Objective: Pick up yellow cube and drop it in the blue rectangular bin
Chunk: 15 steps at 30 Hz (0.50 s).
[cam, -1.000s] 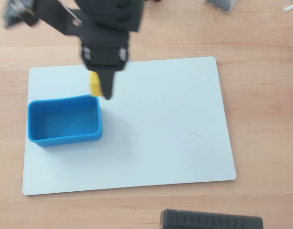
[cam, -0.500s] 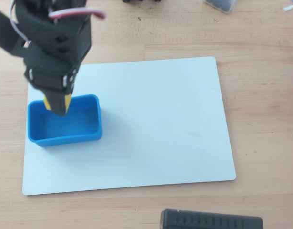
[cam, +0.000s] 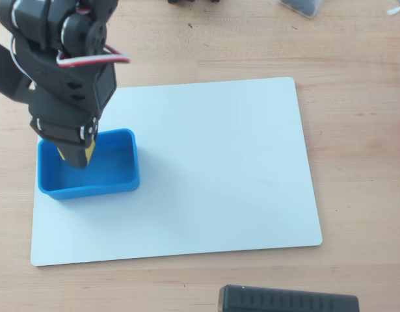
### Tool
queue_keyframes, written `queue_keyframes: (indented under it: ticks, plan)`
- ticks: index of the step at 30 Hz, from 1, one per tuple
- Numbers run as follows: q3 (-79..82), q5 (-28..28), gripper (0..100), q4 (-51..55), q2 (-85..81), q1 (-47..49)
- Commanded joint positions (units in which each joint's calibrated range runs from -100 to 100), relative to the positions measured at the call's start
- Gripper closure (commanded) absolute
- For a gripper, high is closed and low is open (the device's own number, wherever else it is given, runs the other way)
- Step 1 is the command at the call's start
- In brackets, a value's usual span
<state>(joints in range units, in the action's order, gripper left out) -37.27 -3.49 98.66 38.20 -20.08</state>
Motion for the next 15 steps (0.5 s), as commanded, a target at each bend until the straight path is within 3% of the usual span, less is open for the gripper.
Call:
queue_keyframes:
  ticks: [1,8,15]
  plan:
    - [-9.09,0.68,83,0.85,-0.81,0.69]
    - [-9.73,1.17,82,1.18,-2.48,1.30]
    - [0.91,2.74,85,1.18,-17.53,7.47]
